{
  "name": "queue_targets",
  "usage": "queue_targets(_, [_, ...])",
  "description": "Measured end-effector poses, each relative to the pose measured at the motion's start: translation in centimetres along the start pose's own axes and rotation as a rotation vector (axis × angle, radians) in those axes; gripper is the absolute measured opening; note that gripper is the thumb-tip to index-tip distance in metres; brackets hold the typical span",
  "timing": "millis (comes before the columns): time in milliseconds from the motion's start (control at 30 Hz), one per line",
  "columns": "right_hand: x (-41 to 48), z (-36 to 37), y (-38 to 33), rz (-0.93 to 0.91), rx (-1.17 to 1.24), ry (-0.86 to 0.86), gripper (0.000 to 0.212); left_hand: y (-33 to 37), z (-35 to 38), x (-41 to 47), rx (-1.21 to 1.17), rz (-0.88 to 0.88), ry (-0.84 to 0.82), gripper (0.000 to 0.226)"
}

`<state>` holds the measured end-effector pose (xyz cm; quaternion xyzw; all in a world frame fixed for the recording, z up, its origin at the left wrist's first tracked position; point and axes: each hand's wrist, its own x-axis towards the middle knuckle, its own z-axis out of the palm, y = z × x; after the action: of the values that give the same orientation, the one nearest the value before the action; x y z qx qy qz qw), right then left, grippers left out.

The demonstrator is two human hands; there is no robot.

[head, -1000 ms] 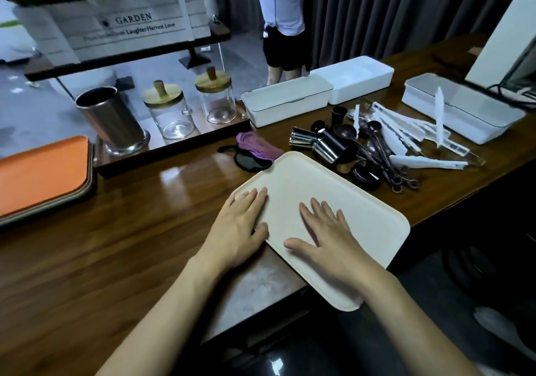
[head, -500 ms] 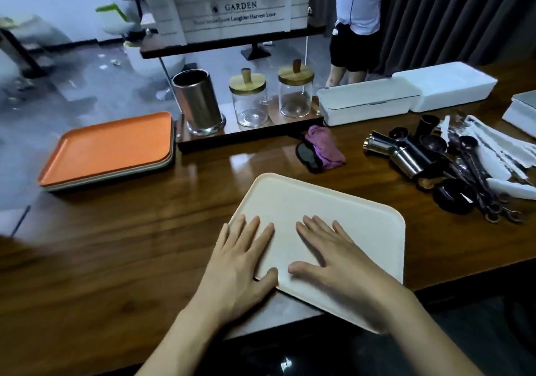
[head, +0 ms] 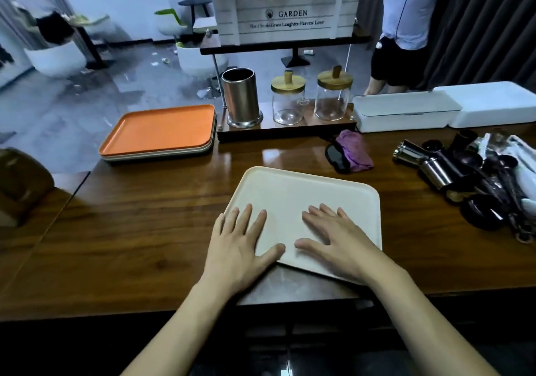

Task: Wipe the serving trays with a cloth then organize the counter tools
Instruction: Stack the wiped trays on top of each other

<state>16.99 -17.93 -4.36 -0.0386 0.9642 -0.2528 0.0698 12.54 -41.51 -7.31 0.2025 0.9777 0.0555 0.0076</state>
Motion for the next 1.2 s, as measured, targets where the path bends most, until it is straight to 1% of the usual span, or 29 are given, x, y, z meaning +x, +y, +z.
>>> queue_targets(133, [-3.6, -0.1, 2.4, 0.076, -0.115, 0.119, 0.084, 1.4, 0.0, -0.8, 0.021, -0.059, -0.010, 0.099])
queue_targets(200, [-4.7, -0.4, 3.4, 0.135, -0.133, 0.156, 0.085, 2.4, 0.0, -1.4, 0.027, -0.097, -0.006, 0.101])
queue_targets(300, [-5.7, -0.6, 4.3, 0.211, -0.062, 0.159, 0.090, 4.0, 0.2, -2.3, 0.034, -0.155, 0.007, 0.105])
queue_targets(400, [-5.9, -0.3, 4.8, 0.243, -0.027, 0.184, 0.093, 5.0, 0.1, -2.9, 0.025, -0.189, 0.000, 0.114])
queue_targets(433, [-5.9, -0.2, 4.9, 0.253, -0.026, 0.190, 0.094, 5.0, 0.0, -3.0, 0.015, -0.190, -0.005, 0.113])
queue_targets(567, [-5.5, -0.3, 5.4, 0.248, -0.045, 0.160, 0.094, 3.3, -0.8, -2.0, -0.051, -0.202, -0.008, 0.104])
queue_targets(700, [-5.0, -0.7, 5.9, 0.235, -0.048, 0.146, 0.094, 1.9, -1.1, -1.1, -0.176, -0.227, -0.043, 0.111])
queue_targets(800, [-4.7, -1.0, 5.7, 0.239, -0.070, 0.143, 0.090, 1.6, -1.1, -1.2, -0.246, -0.243, -0.024, 0.114])
queue_targets(867, [-4.5, -0.8, 5.6, 0.270, -0.097, 0.166, 0.090, 1.6, -1.0, -1.3, -0.270, -0.254, -0.007, 0.112])
queue_targets(933, [-4.4, -0.5, 5.6, 0.331, -0.130, 0.198, 0.091, 1.7, -0.9, -1.4, -0.299, -0.258, 0.004, 0.108])
queue_targets(1000, [-4.3, -0.1, 5.8, 0.352, -0.149, 0.231, 0.093, 1.8, -0.9, -1.5, -0.331, -0.269, 0.013, 0.106])
queue_targets(1200, [-4.8, 0.0, 6.5, 0.300, -0.109, 0.233, 0.107, 1.6, -0.6, -1.4, -0.323, -0.278, 0.023, 0.107])
